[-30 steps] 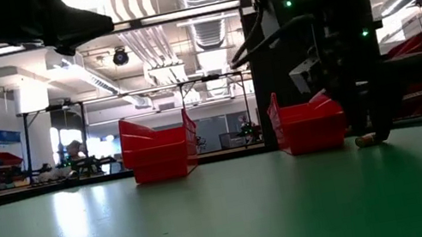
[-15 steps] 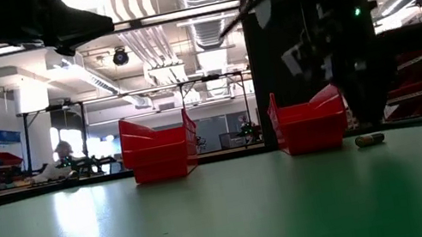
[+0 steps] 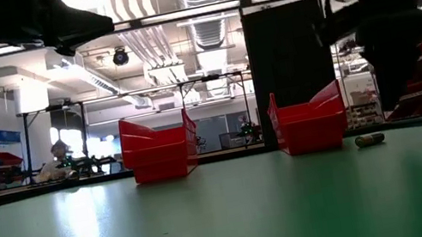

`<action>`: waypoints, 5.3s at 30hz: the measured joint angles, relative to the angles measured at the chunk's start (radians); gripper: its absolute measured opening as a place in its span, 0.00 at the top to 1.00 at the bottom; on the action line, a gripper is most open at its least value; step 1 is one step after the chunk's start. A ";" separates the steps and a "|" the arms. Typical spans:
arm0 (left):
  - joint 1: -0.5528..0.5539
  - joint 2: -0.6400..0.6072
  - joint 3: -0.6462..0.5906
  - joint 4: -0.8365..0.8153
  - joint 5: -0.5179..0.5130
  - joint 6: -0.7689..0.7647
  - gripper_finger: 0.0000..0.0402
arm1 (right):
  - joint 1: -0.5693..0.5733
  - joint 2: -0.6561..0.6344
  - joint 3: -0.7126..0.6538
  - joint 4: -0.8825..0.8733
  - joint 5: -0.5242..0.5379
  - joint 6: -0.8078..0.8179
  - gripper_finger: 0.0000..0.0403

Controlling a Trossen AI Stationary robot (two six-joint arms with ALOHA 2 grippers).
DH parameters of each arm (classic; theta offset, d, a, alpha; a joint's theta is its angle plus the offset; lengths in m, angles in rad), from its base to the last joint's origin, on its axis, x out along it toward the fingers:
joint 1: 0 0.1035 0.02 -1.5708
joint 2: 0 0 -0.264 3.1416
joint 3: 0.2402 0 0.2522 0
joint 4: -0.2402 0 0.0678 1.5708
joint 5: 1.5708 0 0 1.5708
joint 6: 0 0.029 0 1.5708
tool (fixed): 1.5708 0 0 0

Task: Sort batteries
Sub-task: Put the black battery into the left red bin

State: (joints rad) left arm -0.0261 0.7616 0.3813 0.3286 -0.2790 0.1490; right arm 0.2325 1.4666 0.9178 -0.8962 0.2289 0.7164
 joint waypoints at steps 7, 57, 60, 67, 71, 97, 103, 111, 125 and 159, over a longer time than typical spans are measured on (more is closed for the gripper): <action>0.000 0.000 0.000 0.028 0.000 -0.003 0.72 | 0.005 -0.025 -0.150 0.264 0.075 0.423 0.27; 0.000 0.002 0.000 0.038 0.000 -0.038 0.72 | 0.369 0.046 -0.338 0.535 0.934 0.627 0.11; 0.000 0.013 0.000 0.045 0.001 -0.062 0.72 | 0.388 0.046 -0.338 0.535 0.954 0.632 0.11; -0.001 0.077 0.000 0.085 0.015 -0.091 0.72 | 0.416 0.097 -0.352 0.536 0.980 0.708 0.11; -0.001 0.119 0.000 0.148 0.035 -0.091 0.72 | 0.420 0.170 -0.356 0.539 1.013 0.766 0.11; 0.000 0.241 0.000 0.306 0.035 -0.053 0.72 | 0.373 0.459 -0.335 0.708 0.934 0.914 0.16; 0.000 0.240 0.000 0.311 0.035 -0.057 0.72 | 0.321 0.459 -0.335 0.715 0.934 0.916 0.23; 0.000 0.241 0.000 0.311 0.035 -0.057 0.72 | 0.315 0.460 -0.337 0.711 0.918 0.914 0.31; -0.002 0.223 0.000 0.312 0.036 -0.079 0.72 | 0.314 0.460 -0.336 0.725 0.901 0.897 0.39; -0.003 0.219 0.000 0.308 0.061 -0.076 0.72 | 0.343 0.372 -0.297 0.728 0.819 0.789 0.42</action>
State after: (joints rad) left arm -0.0296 0.9802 0.3817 0.6365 -0.2176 0.0732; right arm 0.5752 1.8383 0.6208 -0.1680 1.0478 1.5050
